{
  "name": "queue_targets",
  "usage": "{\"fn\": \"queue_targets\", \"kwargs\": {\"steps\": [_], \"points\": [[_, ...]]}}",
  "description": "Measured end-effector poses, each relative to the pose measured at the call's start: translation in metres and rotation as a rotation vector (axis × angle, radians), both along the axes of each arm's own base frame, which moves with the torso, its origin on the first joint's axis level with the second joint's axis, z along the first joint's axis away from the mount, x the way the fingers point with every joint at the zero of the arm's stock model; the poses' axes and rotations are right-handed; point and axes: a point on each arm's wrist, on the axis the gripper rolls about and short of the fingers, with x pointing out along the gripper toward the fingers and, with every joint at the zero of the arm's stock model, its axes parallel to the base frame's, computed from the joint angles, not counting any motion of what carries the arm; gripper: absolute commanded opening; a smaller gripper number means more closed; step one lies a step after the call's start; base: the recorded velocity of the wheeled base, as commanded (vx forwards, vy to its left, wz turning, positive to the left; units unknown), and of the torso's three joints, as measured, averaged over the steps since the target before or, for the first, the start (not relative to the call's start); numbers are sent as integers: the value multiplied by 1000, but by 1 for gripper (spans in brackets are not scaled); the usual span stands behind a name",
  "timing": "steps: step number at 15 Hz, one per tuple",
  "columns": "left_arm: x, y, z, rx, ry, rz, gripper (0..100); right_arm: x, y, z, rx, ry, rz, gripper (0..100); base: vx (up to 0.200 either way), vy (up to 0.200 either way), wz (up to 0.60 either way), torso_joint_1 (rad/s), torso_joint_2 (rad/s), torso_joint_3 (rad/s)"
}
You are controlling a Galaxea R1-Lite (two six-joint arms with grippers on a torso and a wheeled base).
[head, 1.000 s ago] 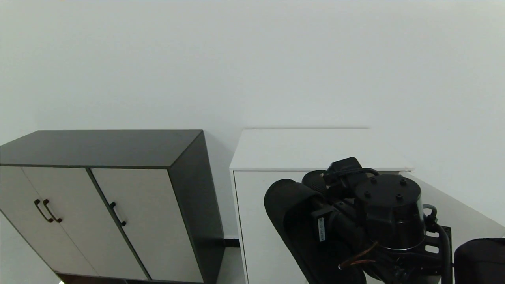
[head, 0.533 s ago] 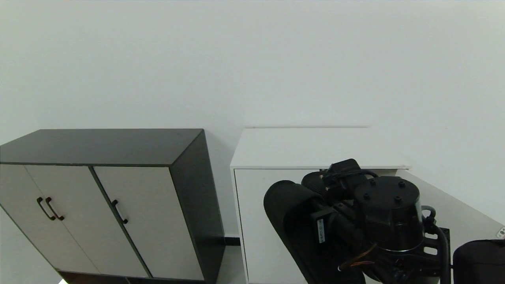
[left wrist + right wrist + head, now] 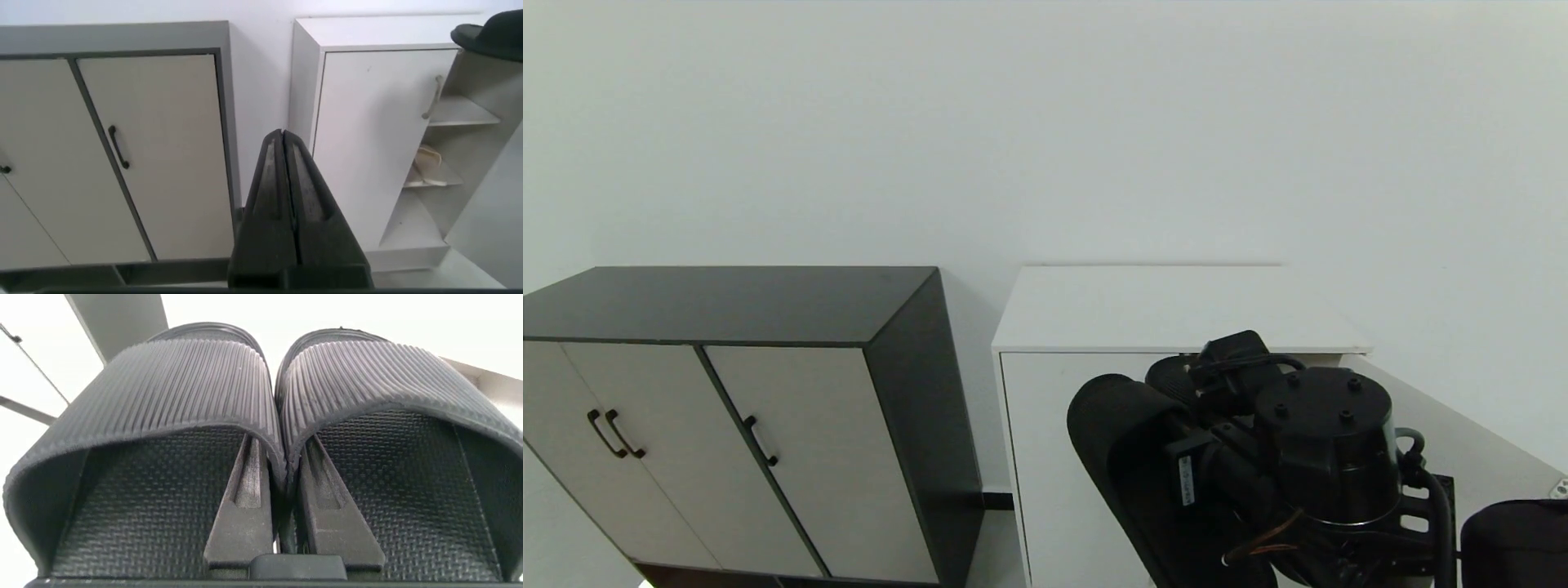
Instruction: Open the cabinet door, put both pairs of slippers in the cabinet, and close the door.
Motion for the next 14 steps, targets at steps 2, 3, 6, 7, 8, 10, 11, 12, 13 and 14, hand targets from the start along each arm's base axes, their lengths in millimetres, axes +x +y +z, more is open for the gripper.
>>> {"fn": "queue_targets", "kwargs": {"steps": [2,3,6,7,8,10,11,12,13,14], "points": [[0,0,0,0,-2,1,0,0,0,0,0,0,-2,0,0,-200,0,7,5,0],[0,0,0,0,-1,1,0,0,0,0,1,1,1,0,0,-200,0,7,2,2],[0,0,0,1,-2,1,0,0,0,0,1,2,1,0,0,-200,0,1,-1,5],[0,0,0,0,-1,1,0,0,0,0,0,2,1,0,0,-200,0,2,2,7],[0,0,0,1,-1,1,0,0,0,0,-1,2,1,0,0,-200,0,-2,-2,-2],[0,0,0,1,-1,1,0,0,0,-1,-1,3,1,0,0,-200,0,0,0,0],[0,0,0,1,-1,1,0,0,0,-1,0,2,2,0,0,0,0,0,0,0],[0,0,0,1,-1,1,0,-1,-1,-2,-4,6,2,0,0,0,0,0,0,0],[0,0,0,0,-1,2,0,0,-1,-2,5,-1,3,0,0,0,0,0,0,0],[0,0,0,0,-2,1,0,0,-1,-2,9,-7,3,0,0,0,0,0,0,0]]}}
